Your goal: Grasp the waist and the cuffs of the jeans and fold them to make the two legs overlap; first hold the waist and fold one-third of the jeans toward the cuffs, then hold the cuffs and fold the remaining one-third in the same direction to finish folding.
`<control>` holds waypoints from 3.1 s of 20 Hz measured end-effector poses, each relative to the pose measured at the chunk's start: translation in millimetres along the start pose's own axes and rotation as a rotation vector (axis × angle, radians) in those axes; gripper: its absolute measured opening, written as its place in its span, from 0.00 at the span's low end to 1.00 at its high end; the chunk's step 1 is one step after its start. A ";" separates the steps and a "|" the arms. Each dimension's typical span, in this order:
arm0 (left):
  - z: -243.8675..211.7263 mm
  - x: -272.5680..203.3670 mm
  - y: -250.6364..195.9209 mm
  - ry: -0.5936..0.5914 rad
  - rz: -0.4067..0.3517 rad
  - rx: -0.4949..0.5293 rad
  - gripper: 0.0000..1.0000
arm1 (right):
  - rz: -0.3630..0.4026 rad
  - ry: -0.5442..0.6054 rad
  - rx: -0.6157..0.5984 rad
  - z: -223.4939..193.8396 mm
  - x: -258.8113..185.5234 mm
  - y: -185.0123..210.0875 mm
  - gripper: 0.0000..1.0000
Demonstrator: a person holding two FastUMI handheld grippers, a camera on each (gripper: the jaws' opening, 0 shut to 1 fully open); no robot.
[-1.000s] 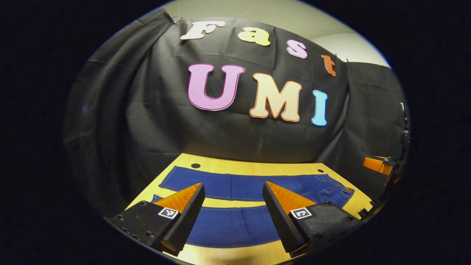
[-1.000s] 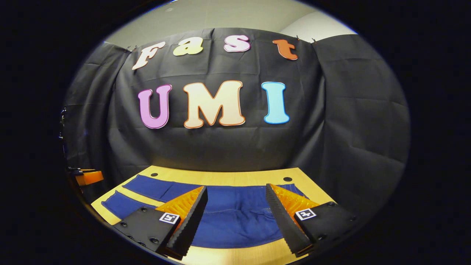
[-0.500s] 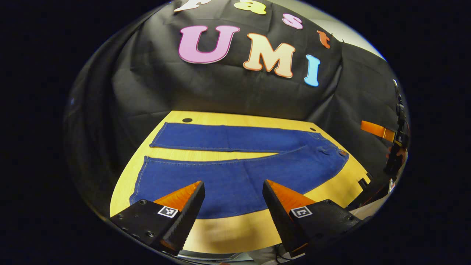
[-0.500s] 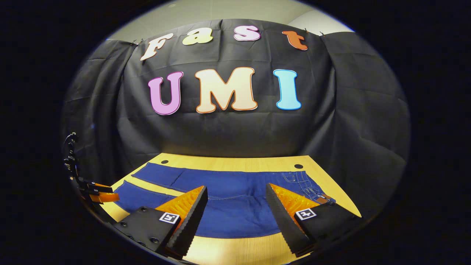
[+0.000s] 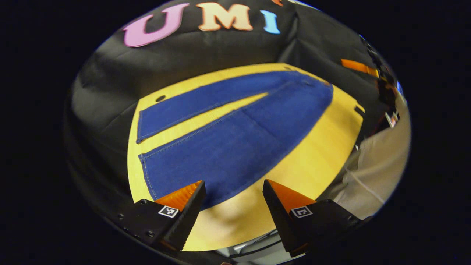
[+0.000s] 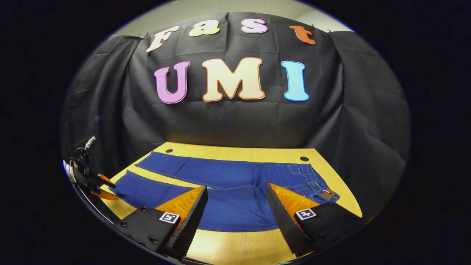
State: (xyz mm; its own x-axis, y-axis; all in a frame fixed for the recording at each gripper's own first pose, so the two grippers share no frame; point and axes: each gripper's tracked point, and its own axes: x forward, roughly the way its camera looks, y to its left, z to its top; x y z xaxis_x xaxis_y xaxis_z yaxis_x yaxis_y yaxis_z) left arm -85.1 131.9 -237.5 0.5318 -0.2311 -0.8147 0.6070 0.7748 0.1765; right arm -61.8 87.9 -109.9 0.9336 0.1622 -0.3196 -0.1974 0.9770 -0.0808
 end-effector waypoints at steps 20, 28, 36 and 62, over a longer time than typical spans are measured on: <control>-46.0 34.7 52.2 0.323 -0.081 0.274 0.92 | -0.067 0.129 -0.056 -52.0 -2.6 -21.7 0.96; -48.4 37.3 50.6 0.381 -0.136 0.257 0.92 | -0.046 0.163 -0.056 -63.3 5.2 -24.7 0.96; -47.2 38.9 53.0 0.453 -0.117 0.246 0.81 | 0.018 0.199 -0.018 -67.2 27.2 -26.3 0.98; -36.9 49.5 74.0 0.588 -0.020 0.181 0.00 | 0.400 0.695 -0.631 -205.3 83.5 -152.6 0.99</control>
State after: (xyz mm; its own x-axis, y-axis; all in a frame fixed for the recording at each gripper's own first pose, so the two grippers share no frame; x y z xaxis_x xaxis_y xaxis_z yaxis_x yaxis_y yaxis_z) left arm -35.6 199.5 -285.2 0.1352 0.1587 -0.9780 0.7316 0.6497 0.2066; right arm -15.1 -76.1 -318.0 0.4241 0.1484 -0.8934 -0.7658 0.5853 -0.2663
